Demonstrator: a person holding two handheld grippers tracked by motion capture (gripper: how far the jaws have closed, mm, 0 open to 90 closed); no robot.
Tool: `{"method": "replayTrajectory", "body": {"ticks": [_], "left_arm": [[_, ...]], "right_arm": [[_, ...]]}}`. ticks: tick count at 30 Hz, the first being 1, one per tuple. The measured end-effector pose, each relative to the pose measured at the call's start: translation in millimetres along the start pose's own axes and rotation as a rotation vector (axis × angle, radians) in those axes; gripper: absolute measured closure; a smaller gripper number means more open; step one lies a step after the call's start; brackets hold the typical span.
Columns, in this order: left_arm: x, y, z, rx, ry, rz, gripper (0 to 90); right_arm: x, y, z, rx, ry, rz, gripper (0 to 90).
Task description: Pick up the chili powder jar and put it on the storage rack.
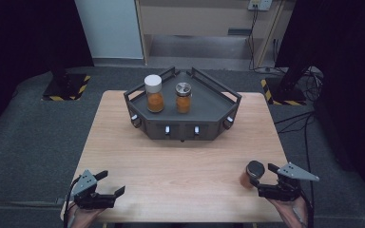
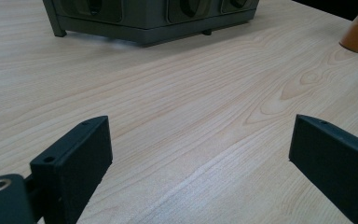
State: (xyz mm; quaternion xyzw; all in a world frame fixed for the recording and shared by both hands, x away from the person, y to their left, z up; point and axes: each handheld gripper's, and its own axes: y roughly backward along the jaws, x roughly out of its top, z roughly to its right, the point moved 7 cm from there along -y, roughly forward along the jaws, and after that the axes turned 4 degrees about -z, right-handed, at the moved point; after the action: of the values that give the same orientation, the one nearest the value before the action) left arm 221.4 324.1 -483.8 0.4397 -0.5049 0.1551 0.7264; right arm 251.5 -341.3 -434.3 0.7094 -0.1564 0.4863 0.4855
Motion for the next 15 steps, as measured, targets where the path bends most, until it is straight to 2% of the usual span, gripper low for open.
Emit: {"method": "replayTrajectory", "body": {"ticks": [8, 15], "left_arm": [[0.1, 0.0, 0.1, 0.001, 0.000, -0.002, 5.0], [0.1, -0.1, 0.1, 0.001, -0.001, -0.002, 5.0]], "right_arm": [[2.3, -16.9, 2.5, 0.001, 0.005, -0.047, 14.1], [3.3, -24.8, 4.0, -0.009, -0.004, -0.054, 21.1]]}}
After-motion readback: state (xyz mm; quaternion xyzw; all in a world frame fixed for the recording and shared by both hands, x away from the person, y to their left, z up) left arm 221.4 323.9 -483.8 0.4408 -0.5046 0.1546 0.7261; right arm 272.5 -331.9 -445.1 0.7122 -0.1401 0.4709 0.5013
